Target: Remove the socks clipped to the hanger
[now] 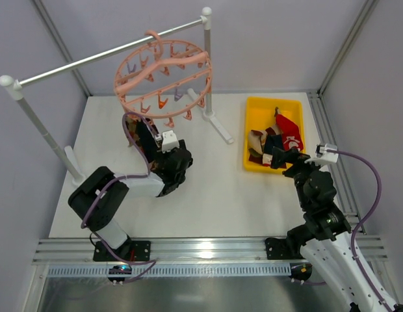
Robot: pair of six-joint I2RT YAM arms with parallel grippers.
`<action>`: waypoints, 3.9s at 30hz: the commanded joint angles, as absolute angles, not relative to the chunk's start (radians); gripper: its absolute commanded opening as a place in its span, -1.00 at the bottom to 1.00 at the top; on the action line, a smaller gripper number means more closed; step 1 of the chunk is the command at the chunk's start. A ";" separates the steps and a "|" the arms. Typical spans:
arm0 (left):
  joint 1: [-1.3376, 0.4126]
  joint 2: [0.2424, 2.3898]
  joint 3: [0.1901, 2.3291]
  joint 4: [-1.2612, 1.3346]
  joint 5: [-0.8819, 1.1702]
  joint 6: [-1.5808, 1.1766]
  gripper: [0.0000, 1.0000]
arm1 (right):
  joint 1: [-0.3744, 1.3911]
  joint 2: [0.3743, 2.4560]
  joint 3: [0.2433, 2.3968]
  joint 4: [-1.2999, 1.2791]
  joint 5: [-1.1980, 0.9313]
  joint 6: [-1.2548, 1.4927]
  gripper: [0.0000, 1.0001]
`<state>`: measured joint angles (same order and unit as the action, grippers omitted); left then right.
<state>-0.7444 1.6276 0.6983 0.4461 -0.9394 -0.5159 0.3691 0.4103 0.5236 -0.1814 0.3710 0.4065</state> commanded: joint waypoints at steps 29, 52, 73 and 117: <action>-0.874 0.789 0.509 0.046 -0.416 -0.439 -0.99 | 0.429 0.615 0.557 -0.035 0.225 0.394 0.96; -0.879 0.408 0.325 0.023 -0.014 -0.368 -0.99 | 0.997 1.186 1.097 0.086 0.356 0.290 0.96; -0.879 0.433 0.336 0.028 -0.058 -0.362 -0.99 | 1.180 1.641 1.701 -0.202 0.509 0.192 0.64; -0.879 0.518 0.342 -0.028 -0.196 -0.382 -0.99 | 1.206 1.646 1.677 -0.253 0.689 0.178 0.48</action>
<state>-0.8768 0.4858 0.3298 -0.0078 -0.1215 -0.3847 1.2007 1.7782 1.7470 -0.3389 0.7067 0.1493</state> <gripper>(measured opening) 0.031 0.731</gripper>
